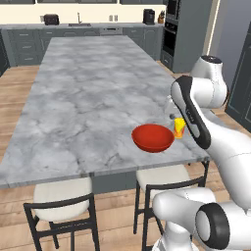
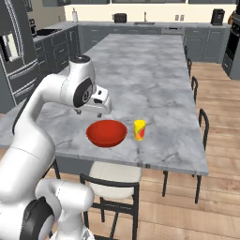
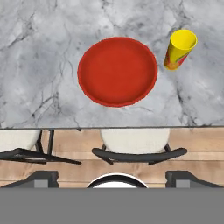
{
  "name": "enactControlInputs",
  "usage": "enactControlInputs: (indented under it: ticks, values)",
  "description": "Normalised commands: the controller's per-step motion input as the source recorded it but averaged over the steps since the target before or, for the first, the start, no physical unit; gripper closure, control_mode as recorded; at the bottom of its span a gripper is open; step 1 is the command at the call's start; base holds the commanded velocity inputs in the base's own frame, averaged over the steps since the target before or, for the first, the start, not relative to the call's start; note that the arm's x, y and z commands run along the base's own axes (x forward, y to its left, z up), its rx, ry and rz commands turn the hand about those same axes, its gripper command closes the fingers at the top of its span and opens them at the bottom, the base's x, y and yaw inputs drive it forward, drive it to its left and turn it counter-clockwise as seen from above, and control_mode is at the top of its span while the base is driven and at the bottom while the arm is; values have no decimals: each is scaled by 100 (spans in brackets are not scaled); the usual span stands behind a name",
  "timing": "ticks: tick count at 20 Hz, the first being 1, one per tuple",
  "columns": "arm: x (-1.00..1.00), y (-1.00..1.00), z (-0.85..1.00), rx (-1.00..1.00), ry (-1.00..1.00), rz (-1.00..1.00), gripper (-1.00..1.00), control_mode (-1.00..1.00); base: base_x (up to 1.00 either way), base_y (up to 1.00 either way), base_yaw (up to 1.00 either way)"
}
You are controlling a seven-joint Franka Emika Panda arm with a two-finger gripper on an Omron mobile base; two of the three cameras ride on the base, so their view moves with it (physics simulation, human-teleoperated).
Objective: Place the cup inside the bowl on the dining table and move the bowl to any counter.
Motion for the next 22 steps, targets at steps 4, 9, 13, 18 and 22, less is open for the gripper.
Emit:
enactControlInputs:
  ticks: [4, 9, 13, 18, 22]
  values:
    - [0, -47, -5, 0, -2, 0, -100, -100, 0, 0, 0]
    - [0, -39, -8, 0, -1, 0, -100, -100, 0, 0, 0]
    - [0, -41, -5, 0, 0, -3, -100, -100, 0, 0, 0]
    - [2, -51, -1, 0, 0, -8, -100, -100, 0, 0, 0]
    - [42, -20, -1, 0, 1, -9, -100, -100, 0, 0, 0]
